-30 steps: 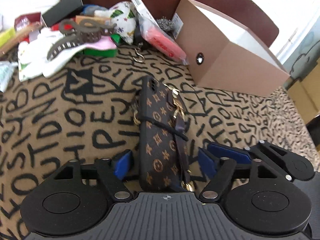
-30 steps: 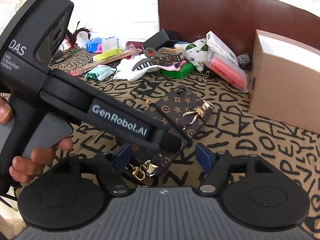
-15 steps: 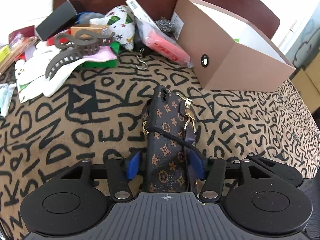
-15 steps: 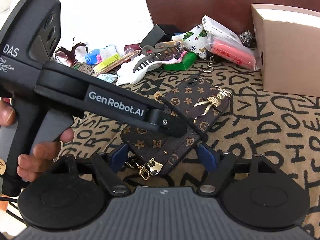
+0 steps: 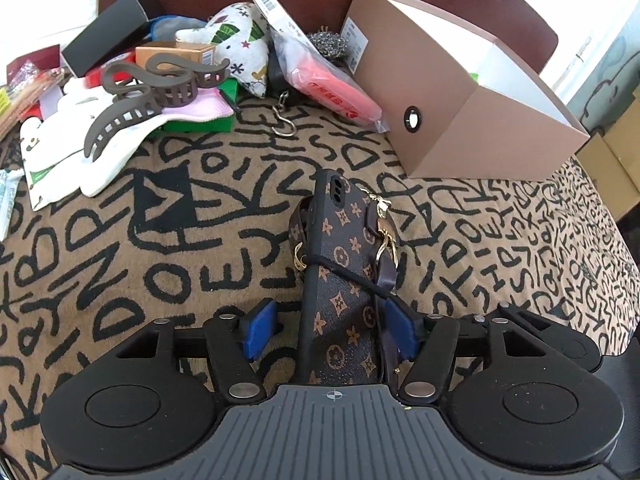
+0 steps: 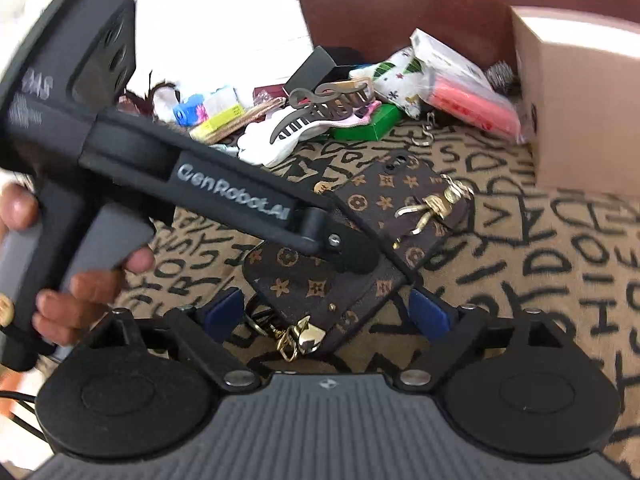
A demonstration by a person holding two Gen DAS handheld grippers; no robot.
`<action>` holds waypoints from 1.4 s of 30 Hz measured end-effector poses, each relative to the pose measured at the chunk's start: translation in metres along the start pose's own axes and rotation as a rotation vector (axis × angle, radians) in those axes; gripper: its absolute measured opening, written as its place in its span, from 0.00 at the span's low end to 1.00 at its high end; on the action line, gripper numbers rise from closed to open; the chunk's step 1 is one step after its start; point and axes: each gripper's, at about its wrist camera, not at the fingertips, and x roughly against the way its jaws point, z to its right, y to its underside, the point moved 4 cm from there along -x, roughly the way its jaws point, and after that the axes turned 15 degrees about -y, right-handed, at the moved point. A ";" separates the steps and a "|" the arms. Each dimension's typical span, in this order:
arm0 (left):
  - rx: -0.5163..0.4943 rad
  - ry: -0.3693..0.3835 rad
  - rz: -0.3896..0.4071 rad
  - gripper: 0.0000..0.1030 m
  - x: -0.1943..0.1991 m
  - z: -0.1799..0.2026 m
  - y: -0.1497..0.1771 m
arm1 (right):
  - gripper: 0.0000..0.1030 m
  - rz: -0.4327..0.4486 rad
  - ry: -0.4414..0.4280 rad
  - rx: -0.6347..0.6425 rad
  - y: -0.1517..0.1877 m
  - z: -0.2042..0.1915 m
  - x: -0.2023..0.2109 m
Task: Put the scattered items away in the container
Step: 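Lift the phone case with the left tool and carry it toward the cardboard box, then lower the phone case into the box and open the left tool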
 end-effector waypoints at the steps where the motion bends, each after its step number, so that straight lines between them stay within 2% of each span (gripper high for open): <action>1: -0.007 0.001 0.003 0.59 0.000 0.000 0.000 | 0.92 0.002 0.007 0.022 0.000 -0.001 -0.003; 2: -0.011 0.005 0.005 0.52 0.000 -0.001 0.000 | 0.92 0.003 0.012 0.035 0.000 -0.002 -0.006; 5: -0.001 0.025 0.003 0.42 0.000 -0.003 -0.001 | 0.88 0.007 0.015 0.066 0.001 -0.004 -0.010; 10: -0.012 0.008 0.013 0.42 0.003 0.000 -0.001 | 0.74 -0.005 0.003 0.052 -0.003 -0.003 -0.003; 11: -0.018 0.007 0.023 0.49 0.006 0.002 -0.001 | 0.72 -0.003 -0.001 0.049 -0.003 -0.003 0.000; 13: -0.023 0.015 0.044 0.46 0.014 0.005 -0.001 | 0.59 0.027 -0.022 0.072 -0.004 -0.008 0.007; 16: -0.035 0.019 0.068 0.46 0.024 0.011 -0.004 | 0.54 0.042 -0.016 0.100 -0.009 -0.013 0.012; 17: -0.042 0.014 0.073 0.46 0.026 0.014 -0.004 | 0.54 0.044 -0.016 0.100 -0.010 -0.013 0.012; 19: -0.058 0.008 0.071 0.44 0.026 0.017 -0.004 | 0.62 0.042 -0.009 0.064 -0.009 -0.009 0.011; 23: -0.075 -0.026 0.054 0.42 0.019 0.018 0.000 | 0.72 0.035 -0.002 0.006 -0.003 -0.001 0.008; 25: -0.069 -0.024 0.037 0.41 0.016 0.015 0.002 | 0.82 0.030 0.002 -0.010 -0.002 0.000 0.003; 28: -0.054 -0.014 0.028 0.44 0.013 0.011 0.002 | 0.90 0.021 0.002 0.016 0.000 -0.003 -0.007; 30: -0.056 -0.013 0.025 0.42 0.011 0.009 0.002 | 0.90 0.030 0.025 0.028 0.000 -0.003 -0.010; 31: -0.057 -0.012 0.025 0.42 0.010 0.009 0.002 | 0.88 0.037 0.033 0.029 0.000 -0.002 -0.012; 33: -0.052 -0.015 0.028 0.25 0.010 0.006 0.002 | 0.77 0.053 0.065 0.024 -0.002 0.003 -0.011; 35: -0.034 0.009 0.020 0.20 0.011 0.005 0.002 | 0.73 0.059 0.051 0.013 -0.002 0.007 -0.007; 40: -0.052 0.021 0.055 0.18 0.024 0.017 0.000 | 0.47 0.067 0.076 0.043 -0.005 0.006 0.003; 42: -0.064 0.011 0.073 0.17 0.031 0.023 -0.003 | 0.46 0.078 0.076 0.047 -0.009 0.006 0.008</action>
